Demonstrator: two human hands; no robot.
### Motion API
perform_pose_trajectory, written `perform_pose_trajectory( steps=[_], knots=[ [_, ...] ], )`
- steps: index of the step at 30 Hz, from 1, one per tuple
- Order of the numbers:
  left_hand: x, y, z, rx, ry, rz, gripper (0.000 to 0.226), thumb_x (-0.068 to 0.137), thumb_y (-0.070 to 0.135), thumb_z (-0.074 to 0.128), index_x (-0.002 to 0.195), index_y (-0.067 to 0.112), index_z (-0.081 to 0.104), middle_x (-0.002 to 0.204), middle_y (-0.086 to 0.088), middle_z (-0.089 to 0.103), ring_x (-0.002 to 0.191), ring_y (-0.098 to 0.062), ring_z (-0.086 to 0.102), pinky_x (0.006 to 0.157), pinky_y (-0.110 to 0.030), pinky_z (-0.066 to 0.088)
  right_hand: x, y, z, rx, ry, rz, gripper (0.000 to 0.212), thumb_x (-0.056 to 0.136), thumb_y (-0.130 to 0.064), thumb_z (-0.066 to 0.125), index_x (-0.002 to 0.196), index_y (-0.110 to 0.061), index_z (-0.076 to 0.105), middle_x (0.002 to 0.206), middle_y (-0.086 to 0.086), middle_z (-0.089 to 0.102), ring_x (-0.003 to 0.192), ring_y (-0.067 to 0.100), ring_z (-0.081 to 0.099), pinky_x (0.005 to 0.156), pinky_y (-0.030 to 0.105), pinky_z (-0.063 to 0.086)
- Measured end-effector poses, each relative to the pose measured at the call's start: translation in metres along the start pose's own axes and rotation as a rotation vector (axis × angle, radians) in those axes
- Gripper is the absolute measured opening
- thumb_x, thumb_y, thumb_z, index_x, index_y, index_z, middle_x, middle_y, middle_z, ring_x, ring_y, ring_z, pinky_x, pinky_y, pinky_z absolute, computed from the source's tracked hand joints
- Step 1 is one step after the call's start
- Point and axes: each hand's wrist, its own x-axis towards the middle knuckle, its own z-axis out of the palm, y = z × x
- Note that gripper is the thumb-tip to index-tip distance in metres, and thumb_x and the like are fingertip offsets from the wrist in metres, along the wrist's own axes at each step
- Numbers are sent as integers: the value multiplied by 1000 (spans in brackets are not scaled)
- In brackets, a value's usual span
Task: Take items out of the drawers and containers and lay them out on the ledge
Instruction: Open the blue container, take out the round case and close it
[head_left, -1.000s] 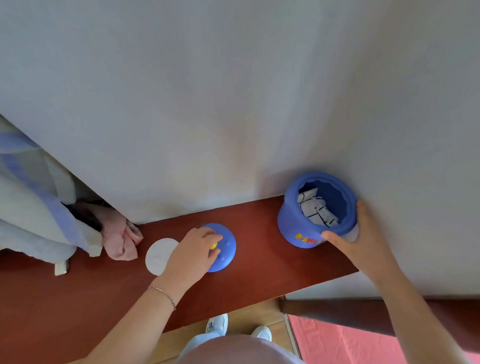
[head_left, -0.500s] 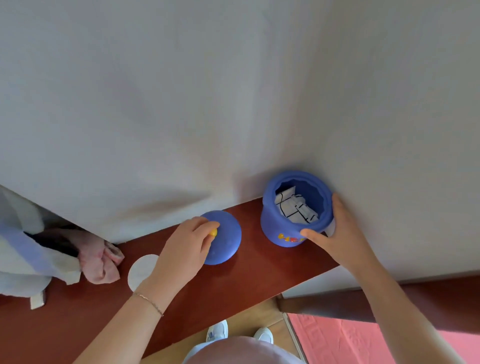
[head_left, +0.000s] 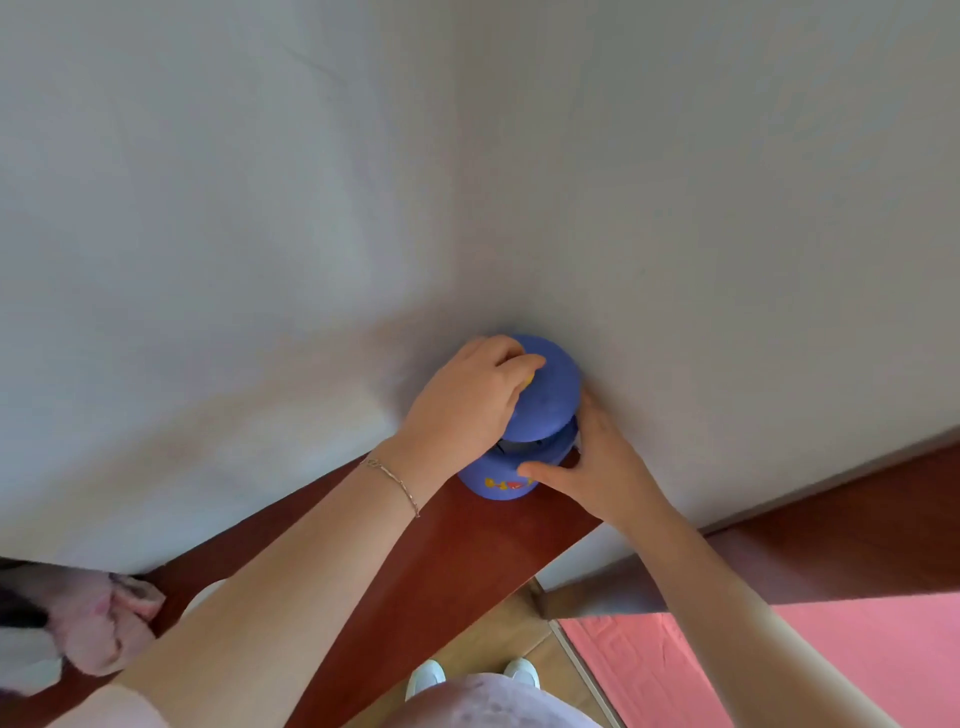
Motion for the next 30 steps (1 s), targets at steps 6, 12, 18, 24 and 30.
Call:
perform_pose_trajectory(
  steps=[6,12,18,24,30],
  knots=[
    [-8,-3,19,23,-118,-15,31,86,3,56,116,5,63,106,-13,63,91,-32,56,76,-37,46,-1,4,3,-48,-17,61,112,66,-46,78,150,-18,10,156,-4,18,140,9,23,108,23,27],
    [-13,-6,26,32,-79,-25,30,72,2,65,102,3,68,90,-14,65,73,-32,60,54,-38,55,-2,3,3,-60,-46,94,111,70,-46,75,150,-17,4,158,-4,9,142,8,15,108,20,20],
    [-16,-6,34,1,-39,-53,27,76,6,60,101,4,68,91,-12,64,75,-30,60,55,-36,55,-3,3,2,-74,-44,97,111,70,-47,75,150,-18,4,157,-6,9,142,7,16,108,20,21],
    [-17,-6,35,33,-26,-30,34,79,15,44,101,6,67,91,-11,63,77,-29,60,53,-31,54,-2,2,2,-91,-50,105,112,69,-48,75,150,-18,4,157,-6,10,141,8,17,108,21,22],
    [-14,-9,37,22,-58,-59,32,70,0,71,101,5,68,89,-11,63,75,-29,59,55,-30,51,-2,2,2,-86,-58,104,112,69,-49,75,150,-18,4,157,-6,9,142,7,15,109,22,21]
  ],
)
